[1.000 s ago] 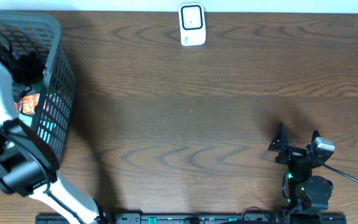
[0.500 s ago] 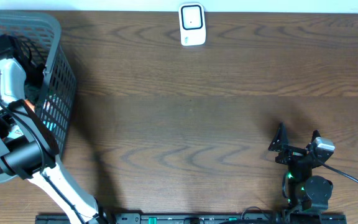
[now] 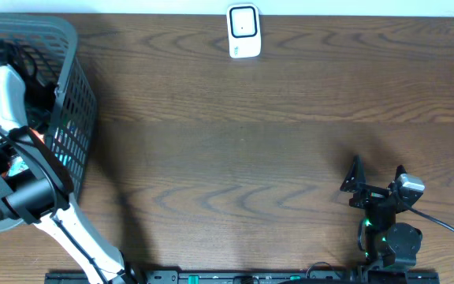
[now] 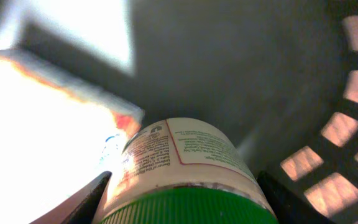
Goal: Scan the item barcode
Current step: 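Lower the left gripper and grasp the green-lidded jar, then lift the jar out and place it on the table center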
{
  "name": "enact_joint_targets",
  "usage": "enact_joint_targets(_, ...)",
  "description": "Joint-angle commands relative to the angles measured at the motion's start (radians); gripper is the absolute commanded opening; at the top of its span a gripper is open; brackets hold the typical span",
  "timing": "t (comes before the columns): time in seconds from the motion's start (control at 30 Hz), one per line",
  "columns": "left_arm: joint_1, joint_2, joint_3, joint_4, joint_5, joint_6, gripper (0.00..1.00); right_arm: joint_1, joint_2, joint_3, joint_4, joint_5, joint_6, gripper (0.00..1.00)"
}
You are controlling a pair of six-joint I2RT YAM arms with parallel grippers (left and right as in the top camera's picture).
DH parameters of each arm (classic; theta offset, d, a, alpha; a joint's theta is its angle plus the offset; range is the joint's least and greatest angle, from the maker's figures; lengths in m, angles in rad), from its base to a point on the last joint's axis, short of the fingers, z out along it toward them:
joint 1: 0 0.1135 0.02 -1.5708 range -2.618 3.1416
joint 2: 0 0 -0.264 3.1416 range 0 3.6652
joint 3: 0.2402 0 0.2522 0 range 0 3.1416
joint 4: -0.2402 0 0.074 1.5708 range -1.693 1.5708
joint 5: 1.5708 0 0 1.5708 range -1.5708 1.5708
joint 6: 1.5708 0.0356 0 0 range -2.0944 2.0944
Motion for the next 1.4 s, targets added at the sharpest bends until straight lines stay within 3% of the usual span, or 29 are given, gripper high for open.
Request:
enact_joint_targets(0.0,0.033,-0.057,0.114,-0.039,-0.011,0.013,0.49,-0.005,0.001,-0.001,-0.004,0.006,0.008,0.99)
enact_joint_targets(0.43,0.026,-0.451,0.158,-0.06,0.021,-0.015,0.49,-0.005,0.001,-0.001,-0.004,0.006,0.008,0.99)
enact_joint_targets(0.7,-0.198,-0.668,0.158,-0.025,0.115,-0.041,0.49,-0.005,0.001,-0.001,-0.004,0.006,0.008,0.99)
enact_joint_targets(1.07,-0.716,-0.547,0.103,-0.037,0.072,-0.04,0.49,-0.005,0.001,-0.001,-0.004,0.006,0.008,0.99)
enact_joint_targets(1.2,-0.821,-0.428,0.09,-0.088,-0.05,-0.04,0.49,-0.005,0.001,-0.001,-0.004,0.006,0.008,0.99)
enact_joint_targets(1.37,-0.892,-0.269,0.078,-0.152,-0.057,-0.042,0.49,-0.005,0.001,-0.001,-0.004,0.006,0.008,0.99)
